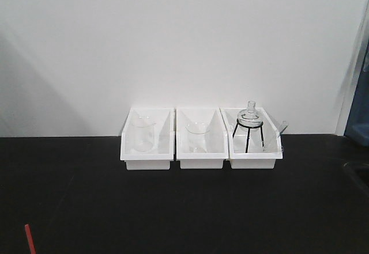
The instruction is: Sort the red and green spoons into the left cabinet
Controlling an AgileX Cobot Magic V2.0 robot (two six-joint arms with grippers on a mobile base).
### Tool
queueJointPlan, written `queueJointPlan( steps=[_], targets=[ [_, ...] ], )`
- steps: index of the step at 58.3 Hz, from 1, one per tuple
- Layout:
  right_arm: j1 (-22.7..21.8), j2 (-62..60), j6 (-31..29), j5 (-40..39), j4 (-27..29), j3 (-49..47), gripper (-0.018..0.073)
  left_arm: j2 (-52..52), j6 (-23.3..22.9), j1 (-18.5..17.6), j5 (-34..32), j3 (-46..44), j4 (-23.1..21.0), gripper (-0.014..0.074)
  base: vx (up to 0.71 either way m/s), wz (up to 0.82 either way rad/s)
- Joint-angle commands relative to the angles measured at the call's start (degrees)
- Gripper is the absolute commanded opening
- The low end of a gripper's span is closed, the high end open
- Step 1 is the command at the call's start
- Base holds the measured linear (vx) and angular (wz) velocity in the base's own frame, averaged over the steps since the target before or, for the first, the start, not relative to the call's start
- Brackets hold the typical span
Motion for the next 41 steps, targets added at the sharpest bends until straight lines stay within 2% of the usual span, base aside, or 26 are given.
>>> queueJointPlan(
  steps=[1,41],
  targets=[
    [-0.31,-0.5,-0.37,-4.67,-0.4,0.55,-0.0003,-1.11,-0.42,0.13,-4.6,1.02,-0.03,0.0,0.0,0.0],
    [-0.31,-0.5,-0.37,-4.67,-0.4,0.55,-0.0003,-1.11,-0.42,0.13,-4.6,1.02,-0.03,0.0,0.0,0.0]
  ],
)
